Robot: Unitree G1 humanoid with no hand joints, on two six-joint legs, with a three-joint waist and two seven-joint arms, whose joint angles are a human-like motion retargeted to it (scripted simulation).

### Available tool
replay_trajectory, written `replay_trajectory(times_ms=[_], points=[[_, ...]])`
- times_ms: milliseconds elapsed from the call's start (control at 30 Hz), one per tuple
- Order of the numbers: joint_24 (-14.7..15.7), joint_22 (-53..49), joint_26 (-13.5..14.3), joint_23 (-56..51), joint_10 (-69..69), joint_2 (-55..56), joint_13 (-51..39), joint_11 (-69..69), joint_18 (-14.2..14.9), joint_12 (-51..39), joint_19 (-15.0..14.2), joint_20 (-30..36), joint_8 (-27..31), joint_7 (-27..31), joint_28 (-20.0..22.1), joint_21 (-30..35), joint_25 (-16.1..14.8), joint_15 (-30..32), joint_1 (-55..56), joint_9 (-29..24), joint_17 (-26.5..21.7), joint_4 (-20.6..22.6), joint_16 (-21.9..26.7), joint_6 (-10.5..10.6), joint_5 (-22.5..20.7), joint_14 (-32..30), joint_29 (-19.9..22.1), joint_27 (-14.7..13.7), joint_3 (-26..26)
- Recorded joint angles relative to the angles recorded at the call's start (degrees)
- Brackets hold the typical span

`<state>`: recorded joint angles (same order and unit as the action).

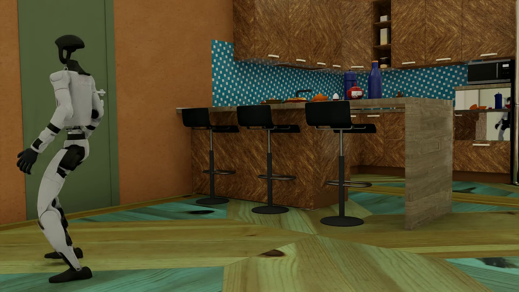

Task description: Do a 180

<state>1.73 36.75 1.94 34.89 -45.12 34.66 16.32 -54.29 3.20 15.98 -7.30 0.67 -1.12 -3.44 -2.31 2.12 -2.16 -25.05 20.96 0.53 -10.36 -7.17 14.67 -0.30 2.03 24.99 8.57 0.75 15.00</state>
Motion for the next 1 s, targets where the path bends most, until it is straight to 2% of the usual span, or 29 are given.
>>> replay_trajectory(times_ms=[33,67,100,133,167,200,233,267,300,333,367,400,433,467,500,533,567,600,633,700,733,767,800,833,867,900,967,1000], points=[[-0.9,-1.0,0.5,0.5,0.1,-2.1,-0.6,-2.2,0.0,-0.3,-1.3,1.1,-0.4,-2.1,0.5,-0.7,0.7,-1.0,-1.7,0.2,-0.7,-0.6,-1.8,-1.4,0.8,0.6,-1.4,0.6,-0.7],[-2.1,-3.6,0.6,2.2,-3.3,-4.6,-2.0,1.1,0.2,-1.3,-2.3,2.8,-0.3,-3.6,0.3,-0.2,1.4,-0.8,-1.0,0.3,-1.2,-1.4,-3.6,-2.6,1.7,1.7,-2.4,1.1,-2.8],[-3.5,-3.7,0.9,3.4,-9.3,-5.8,-2.0,5.0,-0.2,-2.4,-1.1,4.4,-0.4,-2.4,-0.6,0.1,1.6,5.2,0.8,-0.4,-2.1,-2.3,-6.2,-2.6,1.3,2.4,-2.9,0.9,-6.0],[-4.4,-2.6,0.6,4.1,-13.6,-5.5,-1.5,4.6,0.7,-3.2,4.5,7.8,0.5,0.4,-1.8,-0.1,1.3,5.4,2.7,-0.8,-1.9,-1.4,-5.0,-2.8,0.3,0.7,-2.4,0.2,-7.7],[-4.5,-1.0,0.1,4.1,-15.6,-4.5,-1.5,5.6,-2.5,-1.7,6.4,6.7,2.0,3.9,-3.1,0.8,0.8,6.6,4.6,0.0,-1.9,0.1,-4.5,-1.6,-1.6,-0.4,-1.5,0.0,-7.5],[-3.5,1.6,-0.8,2.7,-8.5,-4.5,-1.3,8.1,-7.2,0.3,3.7,4.2,3.4,7.7,-3.9,0.7,0.2,7.5,2.3,0.4,-1.3,1.2,-3.6,0.4,-3.7,4.8,-0.3,0.0,-5.2],[-1.9,2.8,-2.7,2.3,-3.5,-4.4,-1.4,5.6,3.2,0.7,2.6,1.0,3.1,5.5,-3.5,-0.2,0.0,2.8,-0.7,0.4,1.0,0.4,-2.2,-0.4,-2.3,3.9,0.6,0.3,-2.0],[-0.5,1.5,-4.9,1.3,-1.6,-4.3,-1.6,1.4,2.4,0.0,1.5,0.7,1.6,2.3,-2.1,-0.4,0.1,-0.3,-2.6,-0.1,2.1,-0.6,-1.1,-1.2,-0.6,3.2,0.8,1.6,-1.0],[0.2,0.8,-6.4,0.3,-1.0,-4.9,-0.4,-0.5,2.6,-1.9,0.4,1.5,0.0,0.8,-0.5,0.7,0.5,-1.9,-3.3,0.0,0.9,-1.3,-1.7,-1.2,0.6,3.4,0.1,2.4,-1.0],[-0.2,0.2,-6.8,1.9,-3.4,-6.4,-0.4,1.0,2.8,-4.6,-0.5,3.7,-0.6,-0.7,1.2,0.0,1.3,-1.4,-3.3,-0.7,-0.8,-1.9,-4.3,-1.7,2.2,3.6,-1.0,2.6,-2.7],[-0.8,-1.9,-7.1,5.1,-10.7,-7.1,-1.9,2.5,0.6,-7.1,0.4,6.7,-0.5,-1.4,2.2,-1.8,2.1,1.9,-0.8,-2.1,-0.8,-2.4,-5.7,-2.6,2.9,1.2,-1.6,2.4,-4.6],[-1.4,-4.5,-6.3,7.1,-19.6,-5.8,-2.0,2.8,-2.6,-6.5,6.9,7.4,0.5,1.2,2.0,-1.4,2.5,2.6,5.2,-2.0,-2.7,-2.2,-7.3,-1.8,1.1,-5.7,-1.6,1.1,-6.5],[-1.3,-3.3,-4.1,6.1,-20.7,-5.9,-1.4,4.6,-5.1,-3.1,6.1,6.9,1.8,4.4,0.2,-0.8,2.3,3.9,8.3,-1.7,-3.7,-0.7,-6.2,-0.3,-0.4,-7.9,-0.8,0.0,-7.0],[-0.7,-1.1,-2.4,5.5,-17.1,-6.3,-1.4,7.2,-6.0,-0.6,4.9,4.6,3.3,6.3,-1.9,0.1,1.7,5.5,10.0,-1.3,-3.7,0.6,-4.5,1.1,-1.6,-4.1,0.3,-0.6,-7.5],[0.0,0.9,-1.6,4.6,-11.5,-7.0,-2.1,9.8,-6.7,0.2,5.2,1.8,4.9,7.1,-3.4,1.2,0.7,7.1,10.4,-1.7,-3.1,1.7,-2.7,2.6,-2.5,1.0,1.6,-0.5,-7.6],[0.9,1.4,-1.9,4.0,-4.3,-7.7,-2.5,12.2,-5.9,-0.2,4.7,1.0,6.2,7.6,-3.4,1.2,-0.4,8.5,8.9,-2.1,-1.6,2.5,-1.6,4.4,-3.4,3.5,2.6,-0.4,-6.5],[1.5,2.0,-2.6,2.9,0.7,-8.3,-2.1,13.2,2.9,-1.7,4.0,1.5,7.2,7.8,-2.2,1.2,-1.2,9.4,6.0,-2.8,1.4,2.9,-1.3,4.8,-3.2,-2.0,3.5,-0.1,-5.4],[1.8,1.5,-3.3,3.3,3.3,-7.2,-1.5,10.7,1.6,-4.2,3.4,1.8,6.1,5.4,-0.5,1.7,-1.7,7.6,4.5,-2.8,3.2,3.0,-1.4,3.7,-1.1,-7.8,3.6,0.4,-4.1],[1.5,-0.2,-3.6,2.9,2.8,-6.7,-1.5,8.2,1.5,-5.4,2.5,2.3,3.9,2.7,0.6,1.7,-1.6,4.5,3.7,-2.7,2.1,2.3,-1.7,2.4,0.7,-6.9,2.2,1.4,-3.0],[-0.8,-2.0,-2.6,4.0,1.1,-6.6,-0.6,7.7,2.0,-6.3,3.4,2.8,2.4,-0.5,1.4,0.4,0.8,6.2,2.2,-1.7,-1.1,0.0,-4.2,0.4,1.8,-4.6,-1.9,2.4,-2.8],[-2.2,-2.5,-1.9,4.6,-0.2,-6.9,-1.4,7.5,2.4,-6.4,5.3,4.1,3.0,-1.1,1.5,-0.3,2.3,6.1,1.8,-1.7,-1.8,-1.4,-5.1,0.0,0.3,-3.4,-3.4,3.3,-3.1],[-2.8,-2.0,-1.4,5.3,-1.8,-6.5,-2.5,6.9,1.7,-6.9,5.4,5.4,3.9,-0.3,2.0,-0.6,3.4,6.1,1.9,-1.6,-1.7,-2.0,-6.3,-0.2,-1.1,-2.1,-4.0,3.9,-3.7],[-2.5,-1.3,-1.2,5.3,-3.9,-6.3,-3.0,7.2,-3.7,-7.7,5.4,6.9,4.6,2.4,2.5,0.4,3.9,6.6,2.5,-1.9,-1.3,-1.4,-6.1,0.0,-2.5,-0.5,-3.7,3.6,-4.0],[-1.8,-0.4,-0.9,2.5,-2.3,-7.0,-2.2,9.1,-1.9,-6.6,5.3,4.0,5.3,3.2,2.7,1.4,3.5,7.8,1.3,-1.9,-0.8,-1.0,-5.3,0.3,-3.3,-0.5,-2.5,3.6,-2.9],[-1.0,0.2,-0.8,2.1,0.8,-7.3,-1.5,11.1,3.1,-5.3,5.1,2.7,5.7,2.8,3.5,1.6,2.7,9.0,-0.1,-1.2,0.7,-1.0,-4.8,0.2,-3.2,-1.6,-0.9,3.0,-2.1],[-0.1,-2.5,-1.4,1.6,2.5,-7.7,-1.2,12.3,2.9,-4.1,5.0,2.6,4.7,0.9,4.7,0.5,1.8,9.9,-1.7,-1.2,2.0,-1.1,-5.3,-0.4,-1.7,-2.0,0.4,3.0,-1.6],[1.2,-2.5,-1.3,0.8,1.8,-5.8,-2.7,9.0,2.9,-3.6,4.4,3.0,1.4,-2.8,4.8,1.1,0.3,5.9,-3.0,-0.4,0.7,-2.1,-5.6,-1.1,2.0,-0.6,1.3,3.7,-1.4],[1.4,-2.7,-1.3,3.2,-1.1,-4.7,-3.9,7.7,3.3,-4.4,3.8,4.2,0.9,-3.1,3.9,-0.2,0.5,8.6,-2.9,-0.7,0.1,-2.7,-4.7,-1.5,2.7,1.3,1.0,3.2,-3.5]])
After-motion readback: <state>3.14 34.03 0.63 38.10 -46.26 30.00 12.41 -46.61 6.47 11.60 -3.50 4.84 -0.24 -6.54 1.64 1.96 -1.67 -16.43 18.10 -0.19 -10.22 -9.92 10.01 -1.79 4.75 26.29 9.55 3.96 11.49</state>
